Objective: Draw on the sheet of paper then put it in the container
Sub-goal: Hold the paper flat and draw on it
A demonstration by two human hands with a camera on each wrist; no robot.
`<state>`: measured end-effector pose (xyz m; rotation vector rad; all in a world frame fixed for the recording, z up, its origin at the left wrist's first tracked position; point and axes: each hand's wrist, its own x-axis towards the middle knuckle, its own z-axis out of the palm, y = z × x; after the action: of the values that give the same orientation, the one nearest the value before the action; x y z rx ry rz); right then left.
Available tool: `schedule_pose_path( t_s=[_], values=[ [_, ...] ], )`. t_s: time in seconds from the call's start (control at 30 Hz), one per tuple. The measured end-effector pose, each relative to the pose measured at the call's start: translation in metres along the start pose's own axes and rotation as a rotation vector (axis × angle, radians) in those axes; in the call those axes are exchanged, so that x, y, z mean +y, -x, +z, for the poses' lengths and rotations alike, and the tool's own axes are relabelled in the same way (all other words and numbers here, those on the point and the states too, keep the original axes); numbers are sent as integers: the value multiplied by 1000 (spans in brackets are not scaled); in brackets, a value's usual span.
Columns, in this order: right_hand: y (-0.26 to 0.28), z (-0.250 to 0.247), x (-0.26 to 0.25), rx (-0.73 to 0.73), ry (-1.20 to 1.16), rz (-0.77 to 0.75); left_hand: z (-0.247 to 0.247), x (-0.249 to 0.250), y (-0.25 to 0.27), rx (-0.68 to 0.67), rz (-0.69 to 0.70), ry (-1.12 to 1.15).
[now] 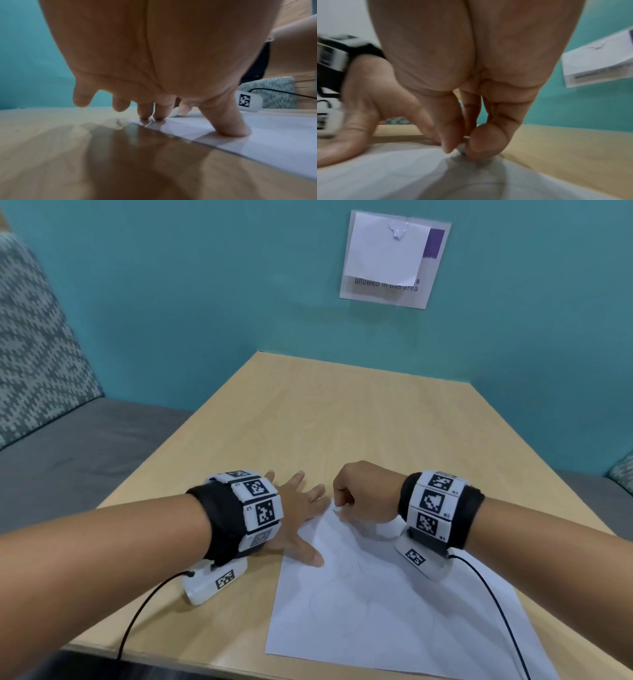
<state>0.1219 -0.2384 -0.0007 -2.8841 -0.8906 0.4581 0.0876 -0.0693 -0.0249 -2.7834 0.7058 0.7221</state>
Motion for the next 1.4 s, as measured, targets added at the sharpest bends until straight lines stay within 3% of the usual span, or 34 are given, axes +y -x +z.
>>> schedule_pose_path(
  t_s=[0.1, 0.27, 0.4, 0.53, 0.7, 0.87, 1.0, 1.13, 1.27, 1.4],
  values=[
    [12, 12, -21, -69, -18, -153, 10, -5, -3, 35, 32, 92],
    [5, 3, -9, 13, -34, -54, 12, -4, -2, 20, -10, 69],
    [19, 16, -32, -102, -60, -192, 11, -3, 3, 41, -29, 100],
    [2, 0, -9, 13, -5, -39, 13, -5, -2, 26, -41, 62],
    [18, 17, -28, -90, -50, -180, 13, -4, 2, 37, -42, 78],
    [7, 1, 0, 2, 3, -42, 17, -8, -6, 26, -71, 38],
    [21, 10, -9, -59, -11, -131, 19, -8, -7, 32, -66, 50],
    [14, 0, 8, 5, 12, -69, 17, -7, -6, 20, -79, 38],
    [21, 12, -4, -35, 14, -176, 18, -8, -6, 19, -78, 44],
    [10, -1, 15, 68, 20, -36, 14, -5, -4, 15, -66, 44]
  ],
)
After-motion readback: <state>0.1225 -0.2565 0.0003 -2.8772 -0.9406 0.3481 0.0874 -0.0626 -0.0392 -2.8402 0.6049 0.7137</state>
